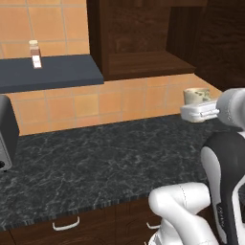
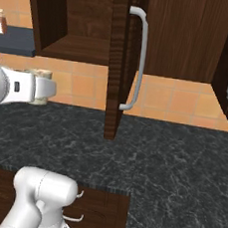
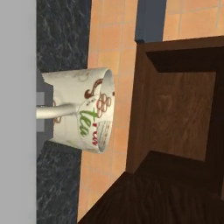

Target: Gather all objects into one cabinet and sort the glasses and bowls to opposite sides.

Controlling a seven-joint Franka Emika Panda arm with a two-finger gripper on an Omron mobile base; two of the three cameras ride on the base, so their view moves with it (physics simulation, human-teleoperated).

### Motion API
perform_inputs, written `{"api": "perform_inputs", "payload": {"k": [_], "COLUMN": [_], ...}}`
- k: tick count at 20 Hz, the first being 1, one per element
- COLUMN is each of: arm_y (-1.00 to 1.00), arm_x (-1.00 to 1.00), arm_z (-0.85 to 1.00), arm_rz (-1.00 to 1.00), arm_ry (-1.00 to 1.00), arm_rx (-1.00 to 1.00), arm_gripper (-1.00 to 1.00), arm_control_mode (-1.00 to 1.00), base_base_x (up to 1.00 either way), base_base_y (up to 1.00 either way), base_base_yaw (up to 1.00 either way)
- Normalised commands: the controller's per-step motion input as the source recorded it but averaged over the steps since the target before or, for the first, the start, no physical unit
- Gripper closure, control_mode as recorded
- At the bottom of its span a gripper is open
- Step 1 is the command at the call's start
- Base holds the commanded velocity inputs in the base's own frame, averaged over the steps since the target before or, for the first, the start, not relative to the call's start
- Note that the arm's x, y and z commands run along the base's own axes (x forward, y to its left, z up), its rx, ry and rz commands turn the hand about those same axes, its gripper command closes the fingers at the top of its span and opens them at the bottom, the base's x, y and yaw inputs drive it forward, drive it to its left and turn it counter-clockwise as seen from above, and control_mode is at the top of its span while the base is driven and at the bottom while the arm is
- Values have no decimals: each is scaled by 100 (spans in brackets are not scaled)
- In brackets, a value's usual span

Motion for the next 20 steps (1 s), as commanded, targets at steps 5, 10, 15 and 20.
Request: {"api": "perform_inputs", "payload": {"k": [5, 10, 15, 20], "arm_y": [0, 0, 0, 0], "arm_x": [-4, -2, 0, 0], "arm_z": [0, 0, 0, 0], "arm_rz": [0, 0, 0, 0], "arm_ry": [-5, 0, 0, 0], "arm_rx": [0, 0, 0, 0], "arm_gripper": [100, 100, 100, 100], "arm_control_mode": [-100, 100, 100, 100], "base_base_x": [0, -25, -87, -88], "base_base_y": [0, 1, 69, 100], "base_base_yaw": [0, 0, 5, 54]}}
